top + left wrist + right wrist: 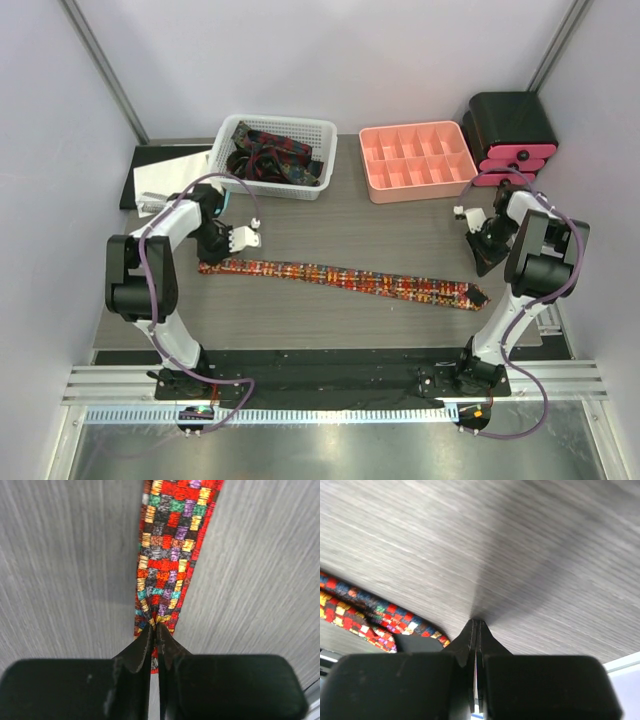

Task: Roll the ties
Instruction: Roll the tie at the center of the board.

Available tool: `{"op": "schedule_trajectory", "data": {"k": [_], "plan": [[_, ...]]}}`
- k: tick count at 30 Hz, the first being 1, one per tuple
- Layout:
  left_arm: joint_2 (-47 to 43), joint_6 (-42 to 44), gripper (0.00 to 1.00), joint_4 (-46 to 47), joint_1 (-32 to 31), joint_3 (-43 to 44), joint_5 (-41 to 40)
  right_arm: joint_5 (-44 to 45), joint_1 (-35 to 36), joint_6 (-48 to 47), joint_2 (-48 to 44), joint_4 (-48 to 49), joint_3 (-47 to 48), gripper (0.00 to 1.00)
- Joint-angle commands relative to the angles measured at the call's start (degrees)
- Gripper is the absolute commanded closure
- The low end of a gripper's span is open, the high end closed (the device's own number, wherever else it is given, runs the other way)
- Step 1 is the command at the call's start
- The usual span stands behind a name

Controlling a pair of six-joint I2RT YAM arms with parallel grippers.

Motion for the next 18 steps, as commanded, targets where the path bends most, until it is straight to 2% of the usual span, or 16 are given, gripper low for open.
{"op": "schedule_trajectory", "data": {"k": [1,5,6,7,8,9,10,11,13,15,16,18], "plan": [[1.7,-1.7,0.92,-0.1,0.3,3.3,1.3,2.3,-0.2,-0.1,1.6,2.3,3.1,0.99],[2.8,-2.4,0.81,-1.1,0.4,5.1,2.4,1.3,-0.2,-0.8,0.6,1.6,5.1,0.99],[2.8,-2.2,0.77,-1.9,0.4,6.2,3.0,0.0,-0.2,-1.7,-0.7,1.1,4.9,0.93],[2.5,-1.7,0.63,-3.1,0.4,6.8,3.9,-1.5,-0.2,-2.7,-2.1,0.4,4.9,0.82],[1.6,-0.6,0.54,-4.0,0.5,7.1,6.1,-2.8,-0.2,-3.6,-4.9,-1.8,4.7,0.72],[1.0,0.2,0.47,-4.9,0.5,7.1,7.1,-4.0,-0.1,-4.7,-6.5,-2.5,4.0,0.56],[0.5,1.1,0.36,-5.3,0.5,7.0,8.2,-6.7,0.0,-5.5,-7.9,-3.3,3.8,0.5],[0.0,1.7,0.31,-5.5,0.4,7.0,10.3,-7.6,0.5,-5.9,-10.6,-4.7,3.3,0.41],[-0.5,2.3,0.25,-6.1,-0.2,7.4,11.7,-10.1,1.2,-7.8,-12.8,-6.5,1.8,0.35],[0.9,2.0,0.24,-6.9,-1.2,8.1,11.7,-10.8,3.4,-8.7,-15.4,-7.6,-0.5,0.29],[1.5,1.9,0.2,-6.8,-1.5,8.2,11.6,-11.3,4.1,-9.4,-16.2,-7.6,-1.6,0.27],[2.3,1.5,0.16,-6.4,-2.2,8.0,11.4,-11.1,7.7,-9.1,-18.6,-6.6,-5.4,0.21]]}}
